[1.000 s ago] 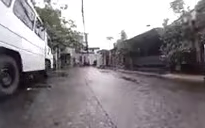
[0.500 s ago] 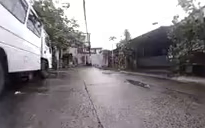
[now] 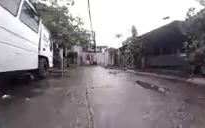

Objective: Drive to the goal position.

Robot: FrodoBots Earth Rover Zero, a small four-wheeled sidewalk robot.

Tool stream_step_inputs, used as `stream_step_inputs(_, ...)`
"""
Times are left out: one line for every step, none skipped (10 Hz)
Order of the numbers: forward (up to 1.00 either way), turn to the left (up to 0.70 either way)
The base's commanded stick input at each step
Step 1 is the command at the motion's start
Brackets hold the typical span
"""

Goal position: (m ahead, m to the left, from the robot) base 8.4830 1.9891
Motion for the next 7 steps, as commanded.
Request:
stream_step_inputs(1.00,0.27)
stream_step_inputs(1.00,0.27)
stream_step_inputs(1.00,0.27)
stream_step_inputs(1.00,0.26)
stream_step_inputs(1.00,0.00)
stream_step_inputs(1.00,0.00)
stream_step_inputs(1.00,0.00)
